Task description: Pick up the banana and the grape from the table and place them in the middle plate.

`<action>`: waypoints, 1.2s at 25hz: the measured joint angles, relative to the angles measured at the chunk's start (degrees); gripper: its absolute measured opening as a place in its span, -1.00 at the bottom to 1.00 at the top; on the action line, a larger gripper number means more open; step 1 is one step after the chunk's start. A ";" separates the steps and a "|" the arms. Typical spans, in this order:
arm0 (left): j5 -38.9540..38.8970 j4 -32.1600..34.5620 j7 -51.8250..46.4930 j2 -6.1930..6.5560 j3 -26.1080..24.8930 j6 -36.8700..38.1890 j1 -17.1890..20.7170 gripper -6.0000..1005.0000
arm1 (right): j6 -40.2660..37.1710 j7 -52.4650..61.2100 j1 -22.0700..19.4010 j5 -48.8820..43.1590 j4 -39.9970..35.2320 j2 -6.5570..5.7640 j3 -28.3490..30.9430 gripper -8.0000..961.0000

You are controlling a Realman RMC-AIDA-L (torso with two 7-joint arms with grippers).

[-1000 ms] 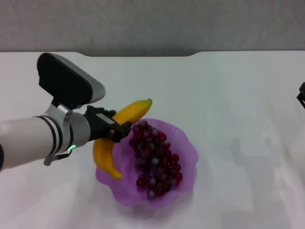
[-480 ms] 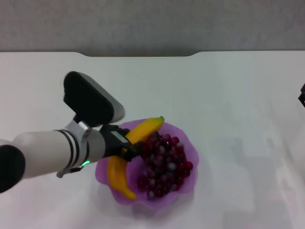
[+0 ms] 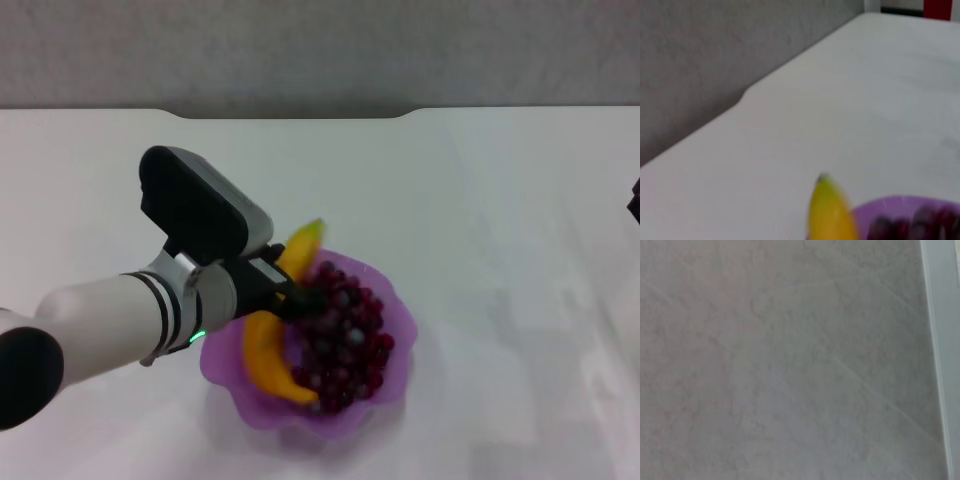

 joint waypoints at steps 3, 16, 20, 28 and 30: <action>-0.83 -0.01 -0.04 0.01 -0.40 1.69 0.18 0.43 | 0.02 0.00 -0.03 0.01 0.01 0.00 0.06 0.83; -1.60 1.28 0.39 0.37 -1.60 8.13 1.26 0.78 | 0.28 0.00 -0.14 0.01 0.11 0.00 0.21 0.83; -2.27 2.61 0.32 0.39 -3.09 13.61 2.39 0.78 | 0.31 0.00 -0.09 0.02 0.11 0.00 0.21 0.83; -2.97 6.67 0.22 0.41 -2.36 26.40 3.48 0.78 | 0.41 0.00 0.20 0.10 0.08 0.00 0.21 0.83; -3.54 8.48 -0.03 0.42 -2.34 29.12 3.08 0.78 | 0.41 0.00 0.25 0.10 0.09 0.00 0.21 0.83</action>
